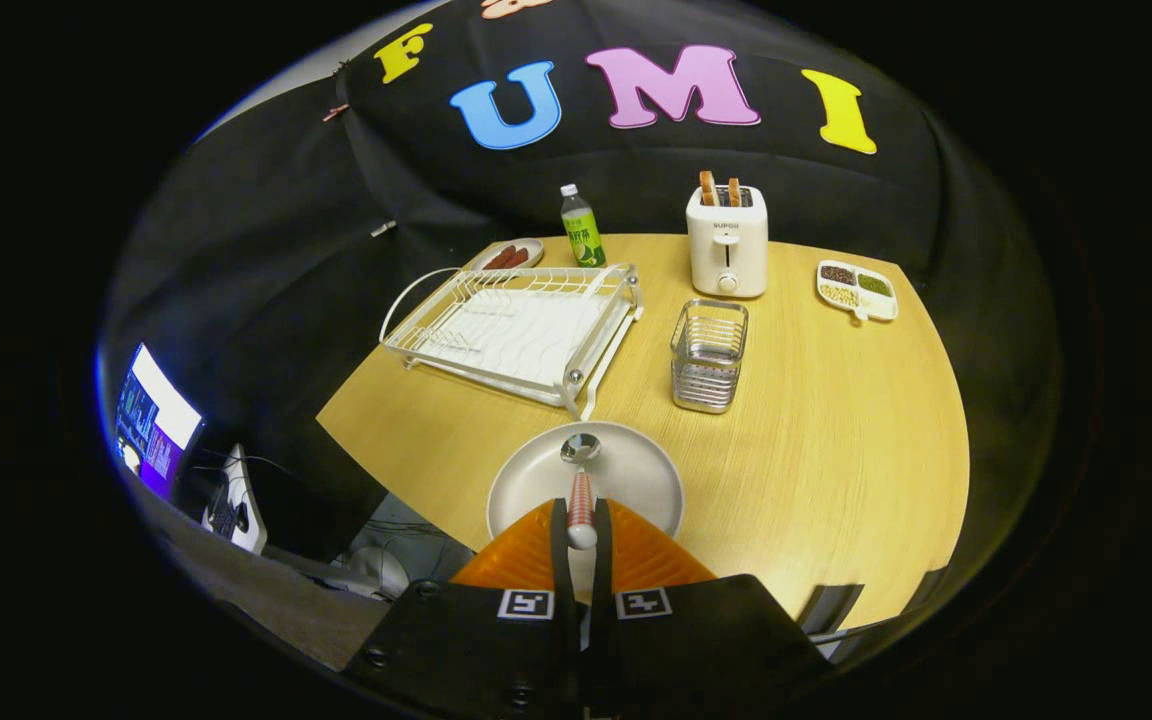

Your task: Take the plate from the dish rack, then take the spoon from the basket and place it into the plate.

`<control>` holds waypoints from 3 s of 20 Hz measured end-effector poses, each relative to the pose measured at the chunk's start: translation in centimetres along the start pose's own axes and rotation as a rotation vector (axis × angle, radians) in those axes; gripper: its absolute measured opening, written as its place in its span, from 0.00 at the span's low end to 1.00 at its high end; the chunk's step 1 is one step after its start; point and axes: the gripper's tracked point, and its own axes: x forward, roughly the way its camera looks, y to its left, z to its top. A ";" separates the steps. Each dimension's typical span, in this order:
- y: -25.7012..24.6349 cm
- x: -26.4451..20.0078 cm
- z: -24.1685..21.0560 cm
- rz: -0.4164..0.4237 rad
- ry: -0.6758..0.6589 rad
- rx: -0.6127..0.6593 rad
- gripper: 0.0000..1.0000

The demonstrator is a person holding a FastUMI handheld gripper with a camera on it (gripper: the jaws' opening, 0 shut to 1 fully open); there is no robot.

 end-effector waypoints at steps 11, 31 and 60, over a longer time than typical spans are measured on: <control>0.8 3.8 -2.2 0.005 0.026 0.031 0.08; -0.3 5.2 -4.7 -0.134 0.087 0.037 0.45; -0.8 -8.7 21.4 -0.364 -0.450 -0.095 0.99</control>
